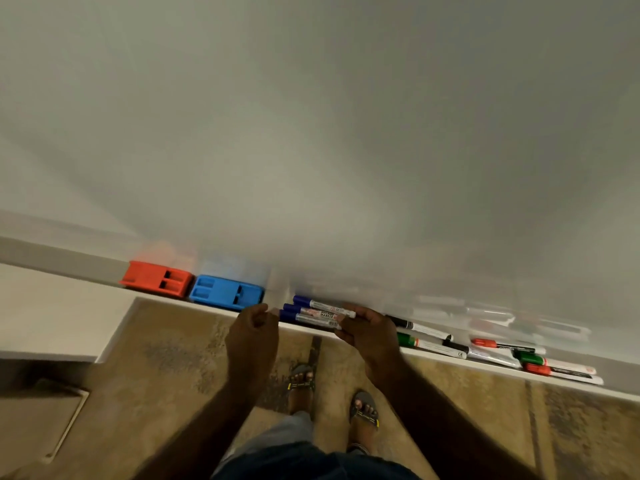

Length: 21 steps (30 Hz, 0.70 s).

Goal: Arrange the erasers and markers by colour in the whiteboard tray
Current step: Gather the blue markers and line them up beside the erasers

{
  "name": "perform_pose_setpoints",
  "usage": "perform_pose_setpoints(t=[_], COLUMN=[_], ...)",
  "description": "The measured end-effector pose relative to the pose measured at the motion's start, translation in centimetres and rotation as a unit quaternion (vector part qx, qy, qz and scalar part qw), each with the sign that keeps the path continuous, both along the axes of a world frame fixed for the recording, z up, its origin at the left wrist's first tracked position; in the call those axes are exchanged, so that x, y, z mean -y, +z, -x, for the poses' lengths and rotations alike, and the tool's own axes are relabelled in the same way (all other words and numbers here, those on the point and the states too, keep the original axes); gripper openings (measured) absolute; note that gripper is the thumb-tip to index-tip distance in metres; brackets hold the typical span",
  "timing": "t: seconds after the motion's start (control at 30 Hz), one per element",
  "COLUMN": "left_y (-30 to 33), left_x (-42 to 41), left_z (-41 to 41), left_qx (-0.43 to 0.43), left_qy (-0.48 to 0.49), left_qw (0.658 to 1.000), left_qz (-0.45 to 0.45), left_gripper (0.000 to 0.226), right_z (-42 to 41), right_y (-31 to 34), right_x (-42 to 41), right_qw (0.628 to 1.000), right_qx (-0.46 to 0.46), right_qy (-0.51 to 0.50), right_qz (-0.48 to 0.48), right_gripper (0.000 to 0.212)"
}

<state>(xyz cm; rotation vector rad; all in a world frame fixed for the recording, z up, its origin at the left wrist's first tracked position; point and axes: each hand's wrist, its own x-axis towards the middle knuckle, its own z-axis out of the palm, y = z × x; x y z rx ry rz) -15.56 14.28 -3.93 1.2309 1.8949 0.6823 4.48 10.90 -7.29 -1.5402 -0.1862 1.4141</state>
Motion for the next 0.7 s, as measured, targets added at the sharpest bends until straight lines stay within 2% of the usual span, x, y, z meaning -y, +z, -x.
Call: perform_pose_setpoints(t=[0.07,0.13,0.3,0.57,0.63,0.7], left_y=[0.5,0.5,-0.7,-1.2,-1.0,-1.0], left_x=[-0.4,-0.8,-2.2,-3.3,-3.4,-3.5], left_z=[0.2,-0.1,-0.5,-0.6,-0.6,-0.5], left_qx=[-0.033,-0.033,-0.061,-0.056,-0.062,-0.063], left_qy=[-0.047,-0.096,-0.185,-0.216,-0.22,-0.221], left_qw=[0.996,0.99,0.98,0.974,0.973,0.973], left_qz=[-0.071,-0.096,-0.037,-0.029,-0.029,-0.034], left_gripper=[0.017,0.024,0.046,0.044,0.042,0.042], right_z=[0.4,0.8,1.6,1.5,1.2,1.0], right_y=[-0.4,-0.7,-0.8,1.2,1.7,2.0], right_x=[-0.1,-0.3,-0.8,-1.2,-1.2,-1.2], right_qw=[1.0,0.999,0.996,0.972,0.956,0.926], right_qx=[0.015,0.035,0.086,0.198,0.244,0.321], right_qy=[0.003,0.017,0.037,0.127,0.162,0.197], right_qz=[0.0,-0.001,0.004,0.004,0.006,0.008], right_gripper=[0.02,0.02,0.018,0.014,0.021,0.014])
